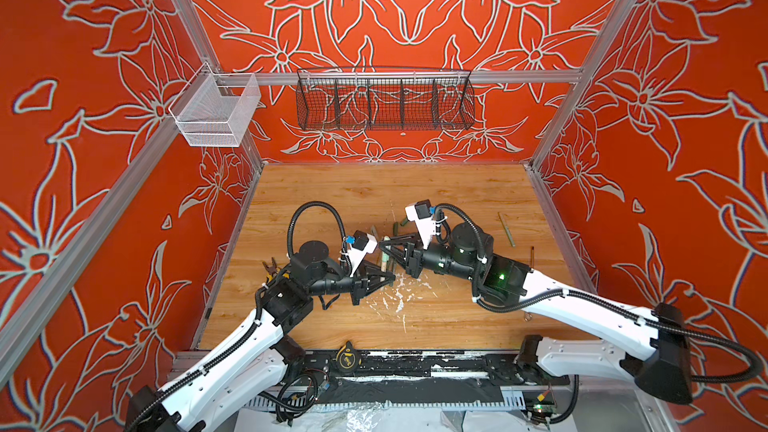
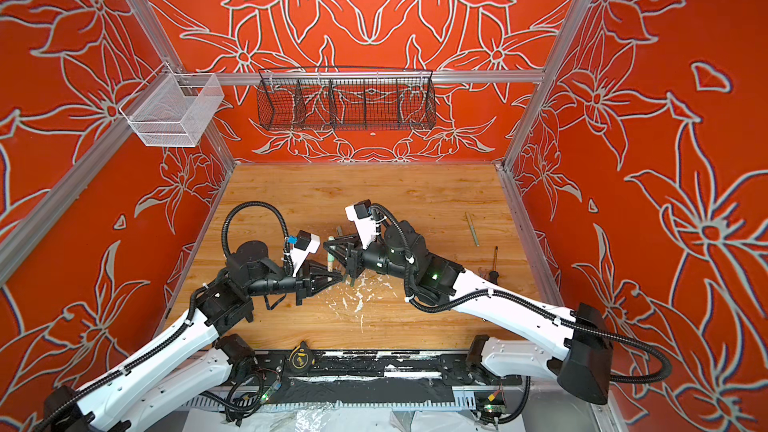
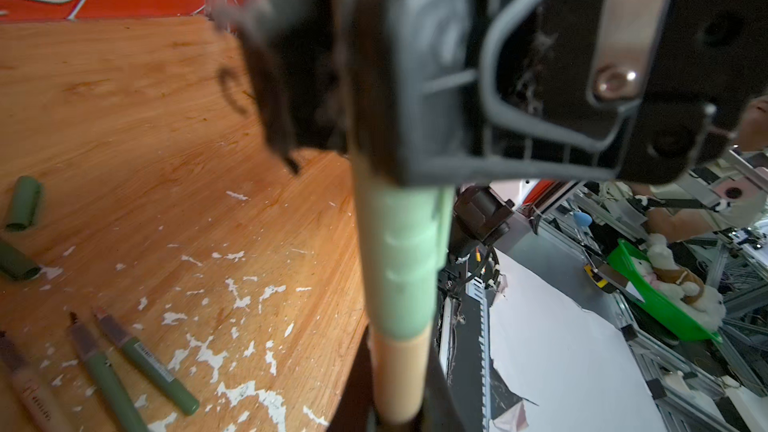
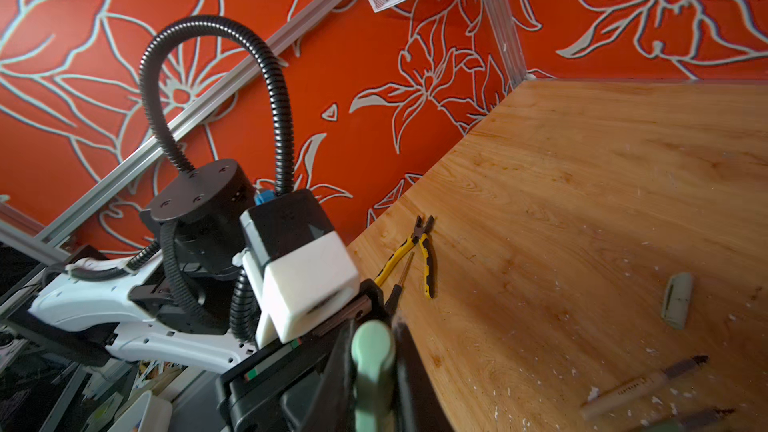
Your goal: Insert the pens into the pen caps
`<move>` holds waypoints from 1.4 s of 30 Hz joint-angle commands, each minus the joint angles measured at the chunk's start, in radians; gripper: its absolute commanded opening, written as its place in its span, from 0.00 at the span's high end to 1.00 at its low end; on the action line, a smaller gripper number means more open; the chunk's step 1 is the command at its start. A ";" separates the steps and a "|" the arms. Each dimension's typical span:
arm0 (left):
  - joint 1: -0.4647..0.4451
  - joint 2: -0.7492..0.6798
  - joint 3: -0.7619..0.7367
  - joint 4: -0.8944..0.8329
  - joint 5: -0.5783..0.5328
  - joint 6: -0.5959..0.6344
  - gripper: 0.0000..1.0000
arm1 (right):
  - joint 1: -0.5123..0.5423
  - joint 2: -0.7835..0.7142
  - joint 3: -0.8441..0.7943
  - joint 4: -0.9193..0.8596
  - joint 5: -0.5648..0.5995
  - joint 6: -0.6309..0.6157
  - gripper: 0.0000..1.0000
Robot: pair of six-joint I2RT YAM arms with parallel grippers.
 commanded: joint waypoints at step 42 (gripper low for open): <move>0.022 -0.336 0.130 -0.101 -0.067 0.022 0.03 | -0.680 0.420 0.315 -0.980 0.227 -0.357 1.00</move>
